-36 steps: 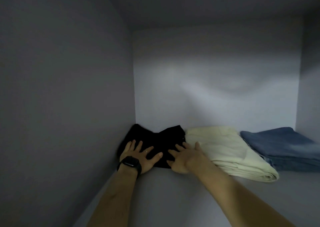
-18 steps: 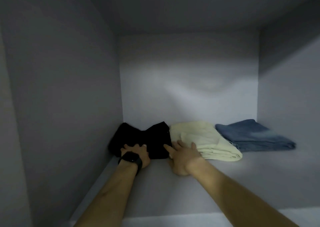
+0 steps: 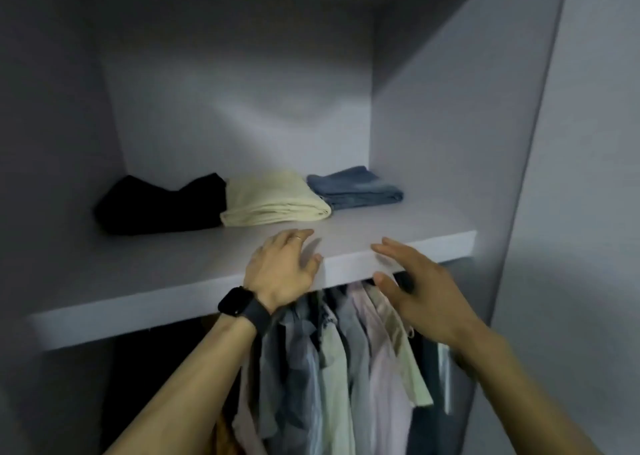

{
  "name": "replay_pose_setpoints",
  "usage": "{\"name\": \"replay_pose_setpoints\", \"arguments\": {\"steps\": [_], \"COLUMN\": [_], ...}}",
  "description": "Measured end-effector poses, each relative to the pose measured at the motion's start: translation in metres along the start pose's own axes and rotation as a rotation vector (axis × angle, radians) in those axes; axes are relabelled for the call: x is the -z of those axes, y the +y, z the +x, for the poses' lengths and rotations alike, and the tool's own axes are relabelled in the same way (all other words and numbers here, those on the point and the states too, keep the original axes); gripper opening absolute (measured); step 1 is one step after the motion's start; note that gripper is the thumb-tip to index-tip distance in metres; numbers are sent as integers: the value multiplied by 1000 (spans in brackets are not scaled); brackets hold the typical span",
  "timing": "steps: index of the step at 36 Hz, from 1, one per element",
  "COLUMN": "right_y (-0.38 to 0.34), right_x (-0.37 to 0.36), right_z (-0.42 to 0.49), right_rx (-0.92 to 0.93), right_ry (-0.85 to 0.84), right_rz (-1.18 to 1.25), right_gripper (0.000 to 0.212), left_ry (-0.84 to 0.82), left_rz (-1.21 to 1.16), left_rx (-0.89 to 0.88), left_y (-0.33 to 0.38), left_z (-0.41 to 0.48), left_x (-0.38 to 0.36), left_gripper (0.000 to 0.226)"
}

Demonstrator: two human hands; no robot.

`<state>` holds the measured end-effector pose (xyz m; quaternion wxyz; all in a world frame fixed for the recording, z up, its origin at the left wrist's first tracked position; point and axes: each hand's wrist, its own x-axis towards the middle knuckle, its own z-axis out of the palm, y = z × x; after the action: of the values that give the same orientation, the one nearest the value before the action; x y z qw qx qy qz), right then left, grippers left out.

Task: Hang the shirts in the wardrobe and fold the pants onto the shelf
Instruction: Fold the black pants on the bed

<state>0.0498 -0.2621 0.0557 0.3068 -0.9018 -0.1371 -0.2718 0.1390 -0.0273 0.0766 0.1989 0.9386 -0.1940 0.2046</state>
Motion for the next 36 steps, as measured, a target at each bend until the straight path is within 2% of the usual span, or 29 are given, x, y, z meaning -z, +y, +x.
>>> {"name": "replay_pose_setpoints", "arguments": {"steps": [6,15,19,27,31,36], "right_y": [17,23,11,-54,-95,-140], "right_x": [60,137,176,230,226,204], "right_z": [-131,-321,-391,-521,-563,-606], "right_rx": [-128,-533,-682,-1116,-1294,-1527], "right_ry": [190,382,510,692,819,937], "right_rz": [-116,-316,-476,-773,-908,-962], "right_gripper": [37,31,27,29,28,30], "left_ry": [13,-321,-398,-598,-695,-732], "left_rz": [-159,-411,-519,-703,-734,-716], "left_rx": [-256,-606,-818,-1222,-1361,-1539], "left_y": [98,252,327,470,512,548], "left_z": [-72,-166,-202,-283,-322,-368], "left_x": [-61,-145,-159,-174,-175,-177], "left_gripper": [49,46,43,41,41,43]}}
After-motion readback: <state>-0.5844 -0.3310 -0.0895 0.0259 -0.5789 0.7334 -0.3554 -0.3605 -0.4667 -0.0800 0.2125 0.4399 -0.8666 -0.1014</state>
